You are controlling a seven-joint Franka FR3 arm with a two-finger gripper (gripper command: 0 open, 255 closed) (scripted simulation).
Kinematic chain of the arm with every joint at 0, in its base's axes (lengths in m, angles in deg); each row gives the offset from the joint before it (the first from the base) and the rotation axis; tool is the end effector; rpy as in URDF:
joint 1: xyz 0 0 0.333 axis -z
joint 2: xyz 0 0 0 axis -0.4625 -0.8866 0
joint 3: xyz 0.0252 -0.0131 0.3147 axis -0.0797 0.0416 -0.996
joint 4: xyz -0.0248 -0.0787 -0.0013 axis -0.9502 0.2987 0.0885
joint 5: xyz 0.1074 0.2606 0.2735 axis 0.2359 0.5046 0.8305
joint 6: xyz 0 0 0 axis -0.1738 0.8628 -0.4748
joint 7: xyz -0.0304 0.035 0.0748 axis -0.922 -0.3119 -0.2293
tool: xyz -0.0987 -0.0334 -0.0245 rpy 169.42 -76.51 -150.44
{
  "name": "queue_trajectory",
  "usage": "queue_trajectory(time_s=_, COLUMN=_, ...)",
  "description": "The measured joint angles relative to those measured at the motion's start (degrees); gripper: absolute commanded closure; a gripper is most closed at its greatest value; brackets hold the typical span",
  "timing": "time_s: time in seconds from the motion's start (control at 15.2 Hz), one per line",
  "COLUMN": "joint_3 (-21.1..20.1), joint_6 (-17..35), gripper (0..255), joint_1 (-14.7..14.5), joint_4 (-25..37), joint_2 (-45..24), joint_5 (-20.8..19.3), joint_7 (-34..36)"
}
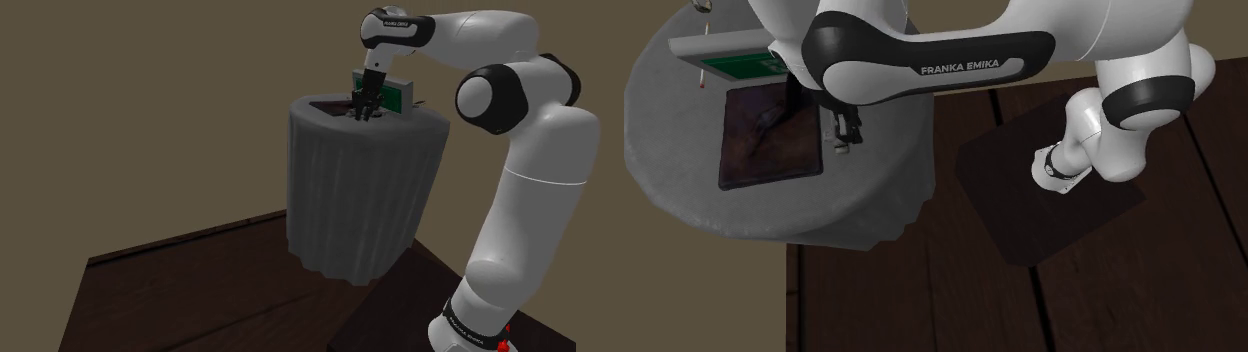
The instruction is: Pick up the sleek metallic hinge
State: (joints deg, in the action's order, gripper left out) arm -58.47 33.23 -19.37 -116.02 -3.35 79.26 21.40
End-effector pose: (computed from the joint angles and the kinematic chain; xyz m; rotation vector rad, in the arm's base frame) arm 0.5367 -0.2600 0.6128 -2.9556 0.4938 -0.0582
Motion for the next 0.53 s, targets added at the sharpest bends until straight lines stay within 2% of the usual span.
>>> queue_trajectory(time_s=0.53, joint_3=-0.1, joint_6=-0.5, gripper=255, joint_1=0.0, joint_4=0.6, joint_2=-0.3, joint_5=0.5, joint_7=0.0)
